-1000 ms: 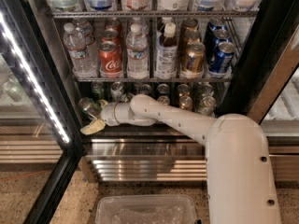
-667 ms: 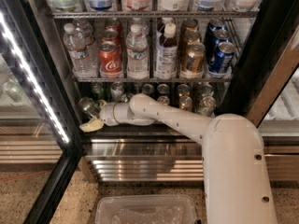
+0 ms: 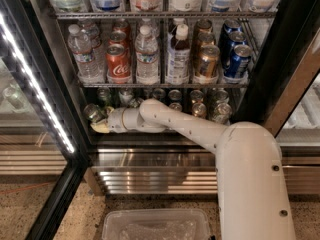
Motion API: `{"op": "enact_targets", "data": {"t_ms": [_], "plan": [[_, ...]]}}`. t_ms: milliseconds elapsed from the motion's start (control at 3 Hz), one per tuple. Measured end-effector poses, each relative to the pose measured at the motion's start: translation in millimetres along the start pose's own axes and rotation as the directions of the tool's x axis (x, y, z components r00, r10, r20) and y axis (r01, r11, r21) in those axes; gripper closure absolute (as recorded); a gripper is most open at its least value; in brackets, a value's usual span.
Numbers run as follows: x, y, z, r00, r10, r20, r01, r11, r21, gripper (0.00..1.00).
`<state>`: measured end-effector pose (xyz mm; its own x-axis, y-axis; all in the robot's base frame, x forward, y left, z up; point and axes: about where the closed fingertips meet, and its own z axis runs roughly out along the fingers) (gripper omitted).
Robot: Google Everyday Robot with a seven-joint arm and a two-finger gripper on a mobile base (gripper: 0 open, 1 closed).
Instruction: Pick 7up can from bottom shelf of fridge
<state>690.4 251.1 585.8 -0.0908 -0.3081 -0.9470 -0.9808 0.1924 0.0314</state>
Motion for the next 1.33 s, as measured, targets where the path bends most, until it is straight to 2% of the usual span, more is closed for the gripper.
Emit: {"op": "enact_targets", "data": {"t_ms": [333, 1333], "plan": [[0, 0, 0, 1.000, 0.000, 0.000, 0.000, 1.0000, 0.000, 0.99], [-12, 0, -4, 0.999, -0.032, 0.012, 0.032, 0.9995, 0.006, 1.00]]}}
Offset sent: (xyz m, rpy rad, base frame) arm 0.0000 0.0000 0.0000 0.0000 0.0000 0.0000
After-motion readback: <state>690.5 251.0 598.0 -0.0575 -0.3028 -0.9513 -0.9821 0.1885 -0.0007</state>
